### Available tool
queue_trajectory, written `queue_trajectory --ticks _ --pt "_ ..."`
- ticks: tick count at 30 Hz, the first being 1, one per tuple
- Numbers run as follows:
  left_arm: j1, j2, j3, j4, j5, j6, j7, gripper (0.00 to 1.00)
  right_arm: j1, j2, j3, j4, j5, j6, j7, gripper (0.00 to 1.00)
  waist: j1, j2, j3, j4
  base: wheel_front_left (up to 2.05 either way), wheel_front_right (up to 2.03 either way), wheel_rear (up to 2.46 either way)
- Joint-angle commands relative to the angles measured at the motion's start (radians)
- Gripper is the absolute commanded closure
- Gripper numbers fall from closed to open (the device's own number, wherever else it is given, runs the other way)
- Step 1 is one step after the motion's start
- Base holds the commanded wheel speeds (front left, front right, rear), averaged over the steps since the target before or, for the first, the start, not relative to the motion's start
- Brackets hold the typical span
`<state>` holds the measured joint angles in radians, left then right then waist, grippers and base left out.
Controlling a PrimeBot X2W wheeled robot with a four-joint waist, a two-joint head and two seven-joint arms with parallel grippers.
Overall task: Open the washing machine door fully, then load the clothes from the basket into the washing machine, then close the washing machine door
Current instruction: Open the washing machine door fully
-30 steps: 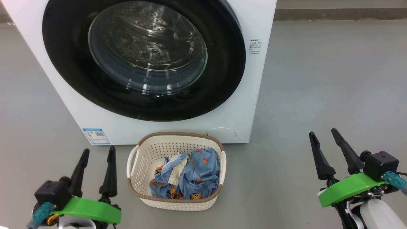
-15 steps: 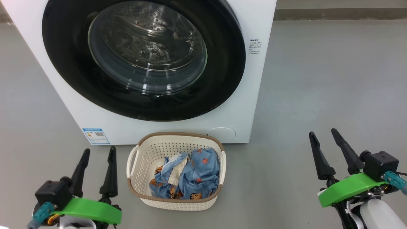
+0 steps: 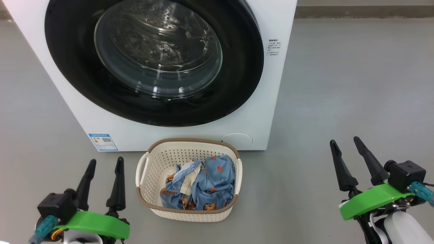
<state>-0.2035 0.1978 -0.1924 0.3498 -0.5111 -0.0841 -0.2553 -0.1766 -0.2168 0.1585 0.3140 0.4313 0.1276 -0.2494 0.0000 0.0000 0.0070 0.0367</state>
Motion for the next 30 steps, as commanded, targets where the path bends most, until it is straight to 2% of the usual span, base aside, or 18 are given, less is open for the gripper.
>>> queue_trajectory --ticks 1,5,6,7,8,9,10,11,12,23,30 --pt "-0.035 0.018 0.036 -0.025 -0.009 -0.003 -0.005 0.0 -0.045 -0.012 0.015 -0.019 0.0 0.003 -0.012 0.0 0.0 0.0 0.004 0.003 0.0 0.0 0.0" --pt "-0.036 0.018 0.041 -0.03 -0.011 0.0 -0.006 0.0 -0.057 -0.012 0.011 -0.019 0.005 0.003 -0.012 0.0 0.0 0.0 0.012 0.006 0.0 0.0 0.0" --pt "-0.036 0.018 0.044 -0.032 -0.012 0.002 -0.006 0.0 -0.061 -0.012 0.011 -0.02 0.006 0.003 -0.012 0.07 0.0 0.0 0.015 0.007 0.0 0.0 0.0" --pt "-0.036 0.015 0.049 -0.034 -0.018 0.003 -0.006 0.0 -0.065 -0.012 0.01 -0.02 0.007 0.003 -0.012 0.2 0.0 0.0 0.017 0.008 0.0 0.0 0.0" --pt "-0.036 0.013 0.053 -0.036 -0.022 0.002 -0.006 0.0 -0.069 -0.013 0.01 -0.02 0.009 0.003 -0.012 0.49 0.0 0.0 0.019 0.009 0.0 0.0 0.0" --pt "-0.035 0.011 0.057 -0.039 -0.028 0.001 -0.006 0.0 -0.073 -0.014 0.01 -0.02 0.01 0.003 -0.012 0.58 0.0 0.0 0.022 0.01 0.0 0.0 0.0" --pt "-0.035 0.01 0.06 -0.043 -0.034 -0.001 -0.006 0.0 -0.077 -0.016 0.009 -0.021 0.012 0.003 -0.012 0.72 0.0 0.0 0.025 0.011 0.0 0.0 0.0" --pt "-0.034 0.01 0.063 -0.046 -0.037 -0.003 -0.006 0.0 -0.083 -0.018 0.008 -0.022 0.013 0.003 -0.012 0.93 0.0 0.0 0.031 0.012 0.0 0.0 0.0" --pt "-0.034 0.011 0.066 -0.048 -0.039 -0.004 -0.006 0.0 -0.089 -0.021 0.006 -0.022 0.014 0.003 -0.012 1.0 0.0 0.0 0.035 0.013 0.0 0.0 0.0" --pt "-0.046 0.015 0.085 -0.059 -0.019 -0.002 -0.006 0.0 -0.159 -0.058 -0.022 -0.017 0.049 0.003 -0.012 1.0 0.0 0.0 0.075 0.037 0.0 0.0 0.0" --pt "-0.054 0.012 0.098 -0.084 0.002 -0.009 -0.006 0.0 -0.217 -0.083 -0.038 -0.011 0.124 0.003 -0.004 1.0 0.0 0.0 0.102 0.062 0.0 0.0 0.0"
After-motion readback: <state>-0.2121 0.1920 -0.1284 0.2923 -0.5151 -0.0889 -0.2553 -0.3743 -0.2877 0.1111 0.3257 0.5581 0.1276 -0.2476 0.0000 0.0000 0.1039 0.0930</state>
